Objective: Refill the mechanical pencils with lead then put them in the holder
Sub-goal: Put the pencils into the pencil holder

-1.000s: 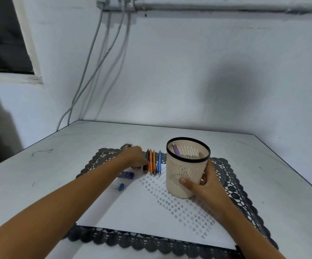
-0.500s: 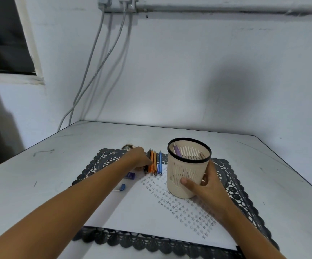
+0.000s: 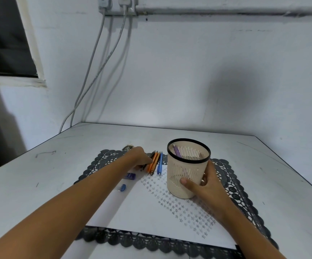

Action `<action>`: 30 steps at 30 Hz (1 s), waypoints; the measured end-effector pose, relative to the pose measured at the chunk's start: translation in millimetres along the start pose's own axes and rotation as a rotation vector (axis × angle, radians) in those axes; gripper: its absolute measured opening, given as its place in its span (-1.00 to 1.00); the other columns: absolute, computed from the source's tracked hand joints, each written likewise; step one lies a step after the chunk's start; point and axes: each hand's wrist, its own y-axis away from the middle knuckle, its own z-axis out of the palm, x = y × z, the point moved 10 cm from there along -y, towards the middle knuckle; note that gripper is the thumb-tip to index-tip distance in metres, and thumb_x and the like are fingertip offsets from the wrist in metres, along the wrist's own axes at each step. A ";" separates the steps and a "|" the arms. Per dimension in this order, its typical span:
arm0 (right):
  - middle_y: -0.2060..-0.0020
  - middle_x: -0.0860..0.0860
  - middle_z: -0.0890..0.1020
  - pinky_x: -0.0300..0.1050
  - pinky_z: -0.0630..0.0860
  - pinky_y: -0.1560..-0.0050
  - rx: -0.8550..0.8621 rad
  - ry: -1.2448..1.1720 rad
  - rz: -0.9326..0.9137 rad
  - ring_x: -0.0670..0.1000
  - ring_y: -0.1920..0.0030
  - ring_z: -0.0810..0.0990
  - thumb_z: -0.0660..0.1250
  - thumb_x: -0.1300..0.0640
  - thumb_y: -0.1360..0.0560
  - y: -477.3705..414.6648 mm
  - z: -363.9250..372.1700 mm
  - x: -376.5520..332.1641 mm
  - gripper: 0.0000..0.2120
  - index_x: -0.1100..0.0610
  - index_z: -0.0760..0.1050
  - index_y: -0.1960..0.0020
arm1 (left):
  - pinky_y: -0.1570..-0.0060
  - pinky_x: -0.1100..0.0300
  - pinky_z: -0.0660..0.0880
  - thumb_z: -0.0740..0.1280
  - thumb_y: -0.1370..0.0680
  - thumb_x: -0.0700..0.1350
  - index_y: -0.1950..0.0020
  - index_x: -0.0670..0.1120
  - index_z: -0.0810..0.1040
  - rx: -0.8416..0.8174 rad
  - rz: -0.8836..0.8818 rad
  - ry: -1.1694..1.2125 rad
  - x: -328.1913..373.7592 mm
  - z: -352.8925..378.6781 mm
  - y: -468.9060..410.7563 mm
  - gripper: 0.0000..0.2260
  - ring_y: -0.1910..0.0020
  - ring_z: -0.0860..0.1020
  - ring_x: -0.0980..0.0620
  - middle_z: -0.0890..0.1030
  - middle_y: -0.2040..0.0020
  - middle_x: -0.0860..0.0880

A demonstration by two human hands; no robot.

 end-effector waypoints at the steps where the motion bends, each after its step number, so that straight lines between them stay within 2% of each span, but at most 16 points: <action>1: -0.16 -0.07 0.50 -0.31 0.56 0.29 -0.001 0.000 -0.001 -0.16 -0.04 0.51 0.53 0.00 -0.16 -0.1 -0.2 0.6 -0.12 -0.09 0.18 -0.38 | 0.35 0.28 0.40 0.33 -0.49 -0.10 0.28 -0.16 0.36 -0.002 0.000 0.017 0.0 -1.3 -0.2 -0.76 0.40 0.43 0.05 0.45 0.36 -0.06; 2: -0.17 -0.07 0.50 -0.31 0.56 0.29 -0.002 0.005 -0.002 -0.16 -0.05 0.51 0.53 -0.02 -0.15 -0.3 0.1 0.9 -0.11 -0.10 0.17 -0.39 | 0.38 0.30 0.41 0.34 -0.48 -0.11 0.28 -0.17 0.37 -0.003 0.002 0.041 0.0 -3.6 0.0 -0.77 0.41 0.43 0.06 0.46 0.37 -0.06; 4: -0.17 -0.07 0.50 -0.31 0.56 0.28 -0.002 0.016 -0.003 -0.16 -0.06 0.50 0.53 -0.04 -0.14 -0.6 0.2 1.1 -0.09 -0.11 0.17 -0.39 | 0.56 0.39 0.33 0.34 -0.48 -0.14 0.31 -0.18 0.40 -0.002 0.017 0.090 2.2 -13.1 3.0 -0.78 0.49 0.39 0.10 0.46 0.42 -0.05; 7: -0.18 -0.05 0.50 -0.21 0.61 0.21 -0.008 -0.002 0.005 -0.12 -0.07 0.52 0.54 -0.02 -0.14 -1.1 1.4 1.9 -0.09 -0.12 0.17 -0.38 | 0.69 0.41 0.20 0.31 -0.48 -0.20 0.35 -0.20 0.46 0.052 0.064 0.144 6.2 -45.7 9.6 -0.79 0.66 0.35 0.15 0.45 0.61 0.02; 8: -0.18 -0.05 0.50 -0.17 0.62 0.19 -0.009 -0.011 0.007 -0.11 -0.07 0.52 0.54 -0.01 -0.15 -0.9 1.3 1.9 -0.10 -0.12 0.17 -0.38 | 0.66 0.40 0.22 0.31 -0.48 -0.19 0.33 -0.20 0.50 0.080 0.088 0.155 8.5 -59.7 12.1 -0.81 0.67 0.35 0.16 0.46 0.62 0.04; 12: -0.18 -0.04 0.50 -0.11 0.63 0.15 -0.014 -0.032 0.010 -0.10 -0.07 0.53 0.55 0.03 -0.16 -0.9 1.5 1.1 -0.11 -0.13 0.18 -0.38 | 0.35 0.28 0.36 0.32 -0.50 -0.22 0.20 -0.16 0.56 0.149 0.242 0.411 24.0 -116.5 30.0 -0.92 0.38 0.45 0.10 0.56 0.32 -0.04; 14: -0.18 -0.02 0.50 -0.05 0.63 0.13 -0.019 -0.049 0.019 -0.08 -0.07 0.54 0.55 0.03 -0.15 -0.5 1.5 2.2 -0.09 -0.12 0.17 -0.39 | 0.28 0.27 0.39 0.34 -0.49 -0.23 0.19 -0.08 0.57 0.133 0.342 0.433 40.1 -138.6 45.4 -0.91 0.33 0.48 0.11 0.59 0.33 0.02; 16: -0.18 -0.01 0.50 -0.07 0.63 0.12 -0.020 -0.040 0.019 -0.09 -0.06 0.54 0.54 0.01 -0.14 -0.1 1.5 2.2 -0.08 -0.12 0.17 -0.39 | 0.21 0.25 0.42 0.36 -0.48 -0.21 0.18 -0.04 0.60 0.105 0.443 0.350 58.9 -152.7 61.3 -0.91 0.28 0.51 0.14 0.61 0.36 0.09; 18: -0.19 -0.01 0.50 -0.11 0.62 0.12 -0.020 -0.034 0.018 -0.10 -0.06 0.53 0.54 0.00 -0.13 -0.3 1.8 2.1 -0.07 -0.12 0.16 -0.40 | 0.16 0.26 0.44 0.36 -0.47 -0.22 0.13 -0.05 0.62 0.055 0.536 0.228 79.5 -155.1 77.4 -0.92 0.26 0.52 0.16 0.61 0.30 0.07; 21: -0.19 -0.03 0.50 -0.05 0.63 0.10 -0.022 -0.041 0.029 -0.09 -0.07 0.53 0.55 0.00 -0.13 -0.4 2.4 3.0 -0.05 -0.14 0.15 -0.40 | 0.25 0.40 0.40 0.38 -0.47 -0.20 0.09 -0.06 0.63 -0.025 0.656 -0.014 108.6 -137.3 98.7 -0.92 0.30 0.47 0.21 0.58 0.26 0.05; 24: -0.19 -0.03 0.50 0.01 0.63 0.10 -0.023 -0.050 0.034 -0.08 -0.08 0.52 0.54 0.02 -0.14 -0.6 2.6 3.4 -0.07 -0.14 0.15 -0.40 | 0.36 0.50 0.32 0.40 -0.45 -0.17 0.13 -0.02 0.64 -0.081 0.722 -0.203 128.0 -109.2 106.4 -0.94 0.38 0.44 0.28 0.57 0.34 0.16; 26: -0.20 -0.03 0.50 0.00 0.63 0.10 -0.026 -0.048 0.033 -0.08 -0.08 0.52 0.54 0.03 -0.15 -0.9 2.6 3.9 -0.08 -0.14 0.16 -0.40 | 0.36 0.46 0.32 0.39 -0.46 -0.16 0.12 -0.01 0.64 -0.115 0.745 -0.296 136.7 -89.7 106.8 -0.94 0.38 0.43 0.27 0.57 0.32 0.14; 30: -0.18 -0.03 0.52 -0.13 0.62 0.18 -0.036 -0.069 0.028 -0.10 -0.04 0.55 0.53 0.09 -0.19 -1.7 3.0 3.7 -0.12 -0.12 0.17 -0.39 | 0.34 0.51 0.33 0.38 -0.46 -0.16 0.08 -0.04 0.63 -0.186 0.781 -0.403 148.3 -55.2 106.7 -0.92 0.36 0.46 0.34 0.58 0.28 0.17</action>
